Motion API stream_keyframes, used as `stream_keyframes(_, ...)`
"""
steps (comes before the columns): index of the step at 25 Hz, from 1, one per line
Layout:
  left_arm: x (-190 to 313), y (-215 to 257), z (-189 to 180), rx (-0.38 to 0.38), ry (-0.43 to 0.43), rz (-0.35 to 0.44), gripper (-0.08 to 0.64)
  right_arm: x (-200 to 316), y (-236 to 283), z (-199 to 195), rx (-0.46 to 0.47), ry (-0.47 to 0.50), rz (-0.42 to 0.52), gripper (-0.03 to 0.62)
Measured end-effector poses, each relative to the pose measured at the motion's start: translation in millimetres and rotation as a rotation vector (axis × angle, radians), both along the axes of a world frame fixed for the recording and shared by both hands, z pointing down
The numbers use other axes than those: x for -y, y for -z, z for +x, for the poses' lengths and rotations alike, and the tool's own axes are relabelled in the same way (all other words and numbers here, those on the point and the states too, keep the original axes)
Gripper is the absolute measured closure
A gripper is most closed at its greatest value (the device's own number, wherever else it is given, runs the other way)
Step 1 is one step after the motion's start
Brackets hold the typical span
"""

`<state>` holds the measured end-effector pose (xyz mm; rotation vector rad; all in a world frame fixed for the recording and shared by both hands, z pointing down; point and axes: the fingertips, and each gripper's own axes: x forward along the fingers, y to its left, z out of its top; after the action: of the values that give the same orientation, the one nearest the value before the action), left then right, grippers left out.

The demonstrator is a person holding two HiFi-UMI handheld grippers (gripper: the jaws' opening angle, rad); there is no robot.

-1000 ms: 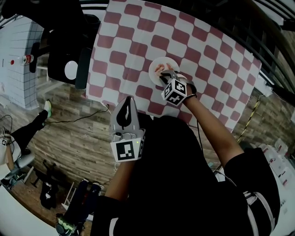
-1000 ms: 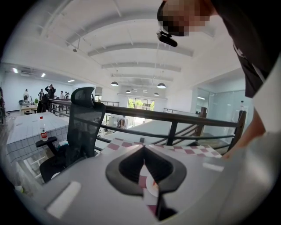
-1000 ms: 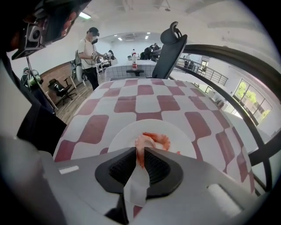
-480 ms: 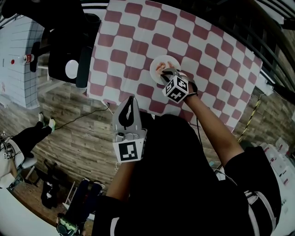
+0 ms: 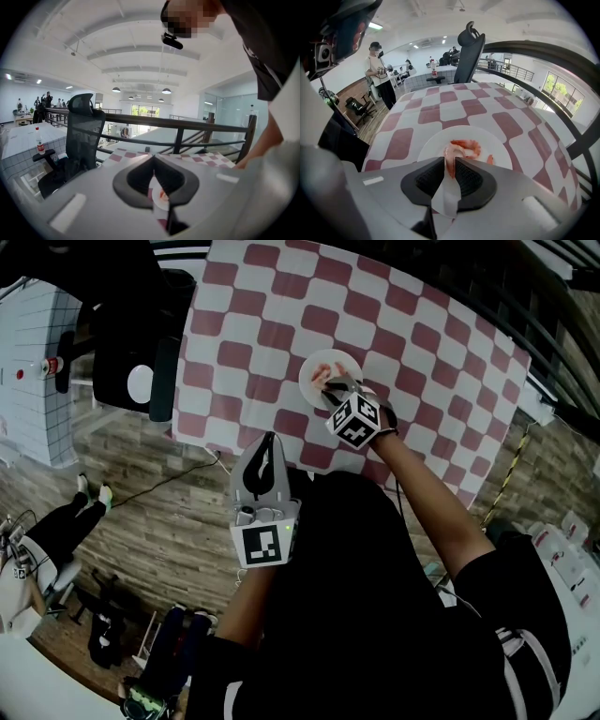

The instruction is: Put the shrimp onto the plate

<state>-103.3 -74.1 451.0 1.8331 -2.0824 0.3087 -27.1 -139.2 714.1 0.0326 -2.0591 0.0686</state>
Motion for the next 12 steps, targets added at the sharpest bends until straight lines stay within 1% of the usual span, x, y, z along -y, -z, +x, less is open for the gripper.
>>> stream_keyframes(4,0,0,-1,0.0,0.005,0.0,0.551,0,0,1,-0.007,-0.008,0.019,0.522)
stream_keyframes(7,4,5,-6,0.006,0.016,0.017,0.551,2,0,1,-0.009,-0.01,0.022,0.529)
stream_keyframes(12,-5,-1,-11,0.006,0.033,0.014,0.551,4,1,3,-0.008,-0.001,0.034,0.525)
